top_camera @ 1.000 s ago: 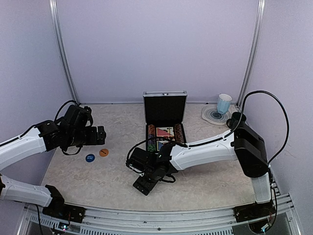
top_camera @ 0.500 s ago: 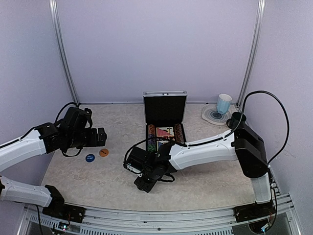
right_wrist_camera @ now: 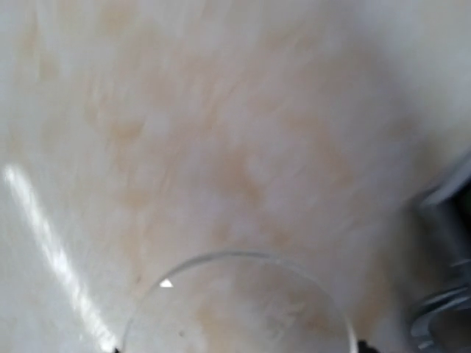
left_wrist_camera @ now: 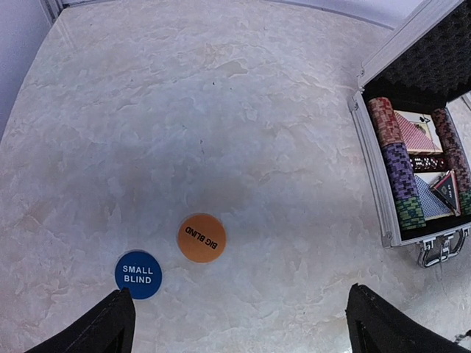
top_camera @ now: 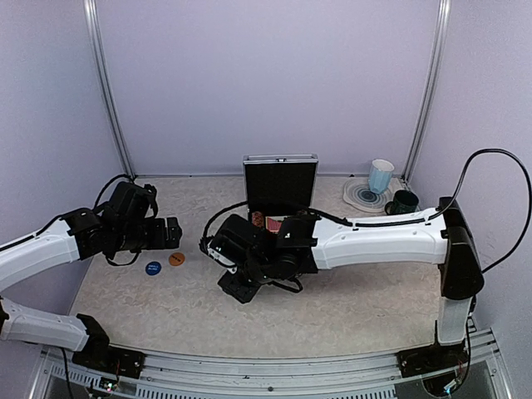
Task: Pack up texas hold em set
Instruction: Pick up the dealer button from the center of the board, then place the dealer button in the poker case.
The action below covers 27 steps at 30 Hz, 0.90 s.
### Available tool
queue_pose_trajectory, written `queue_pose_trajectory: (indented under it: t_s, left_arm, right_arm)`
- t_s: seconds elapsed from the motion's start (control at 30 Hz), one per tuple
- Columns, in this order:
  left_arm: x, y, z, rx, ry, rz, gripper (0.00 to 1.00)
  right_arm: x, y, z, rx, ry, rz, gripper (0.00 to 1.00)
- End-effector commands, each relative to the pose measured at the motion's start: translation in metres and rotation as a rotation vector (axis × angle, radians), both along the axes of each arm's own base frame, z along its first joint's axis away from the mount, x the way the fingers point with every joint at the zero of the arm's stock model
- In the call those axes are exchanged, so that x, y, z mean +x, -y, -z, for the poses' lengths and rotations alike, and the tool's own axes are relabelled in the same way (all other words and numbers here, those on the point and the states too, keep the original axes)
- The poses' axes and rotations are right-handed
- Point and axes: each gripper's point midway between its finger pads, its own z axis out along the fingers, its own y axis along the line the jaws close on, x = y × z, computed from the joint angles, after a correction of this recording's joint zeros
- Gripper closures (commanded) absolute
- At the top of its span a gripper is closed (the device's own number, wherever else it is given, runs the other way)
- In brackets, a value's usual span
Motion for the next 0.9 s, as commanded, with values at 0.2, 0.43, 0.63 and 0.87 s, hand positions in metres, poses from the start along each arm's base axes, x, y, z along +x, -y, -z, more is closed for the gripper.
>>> queue_pose_trajectory:
  t_s: [0.2,0.43,0.63,0.87]
  left_arm:
    - [0.000,-0.002,-0.006,-0.018,0.026,0.001,0.01]
    - [0.003,-0.008,-0.008,-0.021,0.032,-0.020,0.01]
    - [0.006,-0.016,-0.006,-0.016,0.026,-0.050,0.01]
    - [0.007,-0.016,-0.003,-0.012,0.017,-0.052,0.01]
  right_arm:
    - [0.108,0.028,-0.067,0.072,0.179,0.189,0.57]
    - [0.162,0.048,-0.049,0.019,0.205,0.291,0.57]
    - [0.192,0.074,-0.023,0.011,0.202,0.382,0.57]
    - [0.223,0.087,-0.004,0.010,0.225,0.452,0.57]
